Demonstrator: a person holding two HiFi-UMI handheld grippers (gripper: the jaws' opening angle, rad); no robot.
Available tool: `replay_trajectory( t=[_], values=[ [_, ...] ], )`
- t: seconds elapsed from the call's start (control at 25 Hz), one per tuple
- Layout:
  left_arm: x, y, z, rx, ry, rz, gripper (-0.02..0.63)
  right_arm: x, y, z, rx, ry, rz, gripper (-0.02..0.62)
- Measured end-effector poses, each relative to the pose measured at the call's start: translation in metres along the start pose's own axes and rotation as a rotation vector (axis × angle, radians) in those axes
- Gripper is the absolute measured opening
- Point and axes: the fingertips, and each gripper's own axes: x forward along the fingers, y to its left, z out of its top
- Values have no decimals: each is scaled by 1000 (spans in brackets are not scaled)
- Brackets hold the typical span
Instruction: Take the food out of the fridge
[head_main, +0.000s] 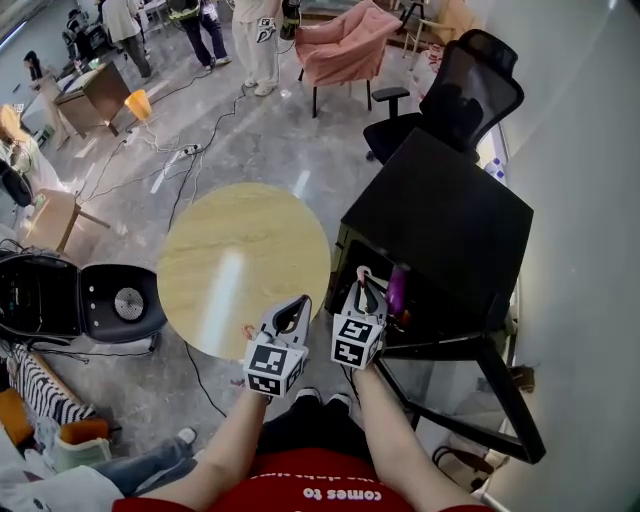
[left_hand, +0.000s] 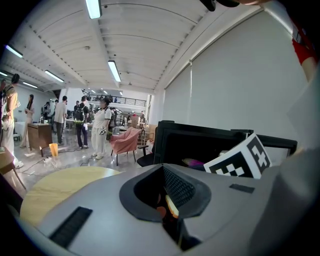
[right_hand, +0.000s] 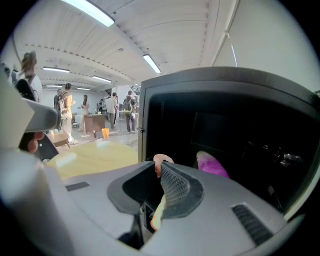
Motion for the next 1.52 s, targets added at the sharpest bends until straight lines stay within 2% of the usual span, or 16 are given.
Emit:
replay_trajectory(
  t=[0.36,0.8,1.08,1.52],
  values=[
    [-6,-2,26,14,-44,1,3,-36,7,29,54,-135,48,41],
    [-27,1,33,-1,-89,57,3,-65,45,56,-24,-254,175,41],
    [-61,26,29,-16,-108,155,3,-84,95,71,-57,-303,309,41],
    [-120,71,4,-86,-108,347,3,-95,175,64,-111,-292,508,41]
  ],
)
